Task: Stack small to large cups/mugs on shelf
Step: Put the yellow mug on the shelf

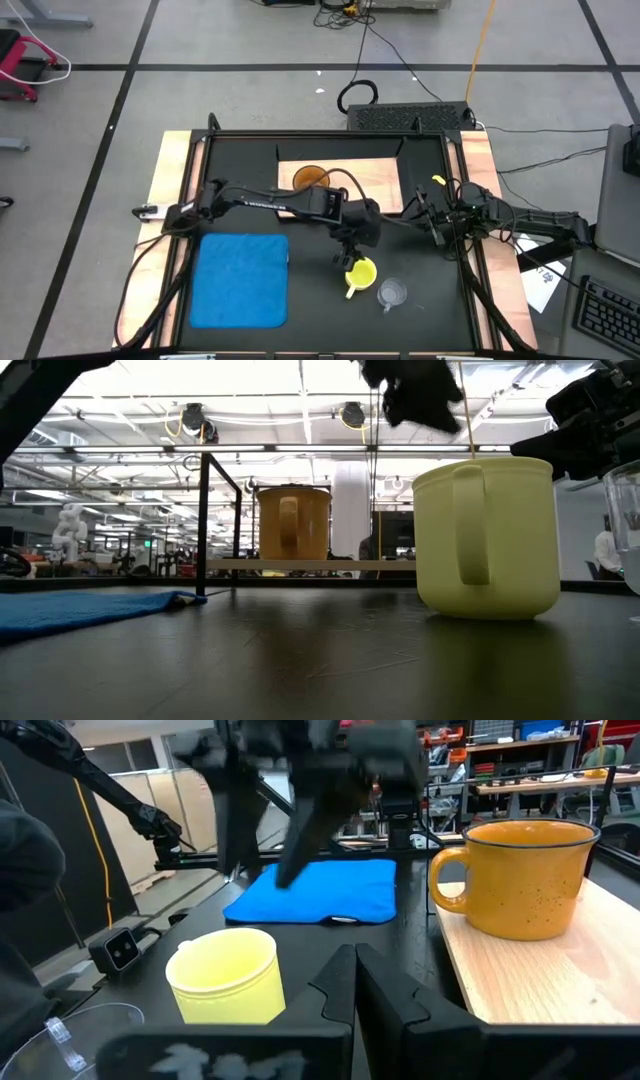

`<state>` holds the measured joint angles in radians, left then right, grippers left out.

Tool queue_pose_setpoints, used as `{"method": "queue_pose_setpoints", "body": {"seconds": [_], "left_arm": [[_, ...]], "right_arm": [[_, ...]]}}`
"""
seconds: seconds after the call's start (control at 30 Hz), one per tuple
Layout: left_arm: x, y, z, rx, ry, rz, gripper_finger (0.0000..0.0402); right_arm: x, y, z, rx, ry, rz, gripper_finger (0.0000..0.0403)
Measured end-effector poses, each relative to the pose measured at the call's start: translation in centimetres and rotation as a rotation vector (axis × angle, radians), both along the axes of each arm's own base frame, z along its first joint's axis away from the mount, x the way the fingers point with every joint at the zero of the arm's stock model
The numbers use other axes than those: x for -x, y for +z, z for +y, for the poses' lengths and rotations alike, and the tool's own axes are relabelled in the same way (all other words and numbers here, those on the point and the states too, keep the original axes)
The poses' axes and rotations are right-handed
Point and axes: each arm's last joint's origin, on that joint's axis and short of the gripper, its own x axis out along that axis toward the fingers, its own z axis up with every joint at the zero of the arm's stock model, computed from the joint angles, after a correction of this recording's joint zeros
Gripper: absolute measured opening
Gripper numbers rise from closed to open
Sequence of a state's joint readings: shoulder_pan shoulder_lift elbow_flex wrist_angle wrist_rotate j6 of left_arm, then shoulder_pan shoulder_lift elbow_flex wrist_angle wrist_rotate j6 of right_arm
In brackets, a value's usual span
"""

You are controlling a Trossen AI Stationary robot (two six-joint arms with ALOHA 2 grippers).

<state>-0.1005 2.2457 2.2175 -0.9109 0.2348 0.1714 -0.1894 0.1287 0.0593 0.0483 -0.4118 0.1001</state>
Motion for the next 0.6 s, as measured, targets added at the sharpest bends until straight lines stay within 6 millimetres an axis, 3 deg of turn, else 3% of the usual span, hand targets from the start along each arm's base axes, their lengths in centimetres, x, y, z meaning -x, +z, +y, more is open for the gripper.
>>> {"method": "queue_pose_setpoints", "body": {"seconds": [0.2,0.43,0.6], "left_arm": [[-0.7,-2.2,-0.1,-0.003,0.004,0.052,0.0239],[-1.1,-3.1,-0.1,0.010,0.004,0.065,0.0239],[-1.8,-5.3,-0.4,0.029,-0.005,0.107,0.0239]], "right_arm": [[-0.1,-0.1,0.0,-0.003,0.000,0.013,0.0000],[-0.1,-0.2,0.0,-0.002,0.001,0.025,0.0000],[-0.2,-0.2,0.0,0.002,0.001,0.023,0.0000]]}}
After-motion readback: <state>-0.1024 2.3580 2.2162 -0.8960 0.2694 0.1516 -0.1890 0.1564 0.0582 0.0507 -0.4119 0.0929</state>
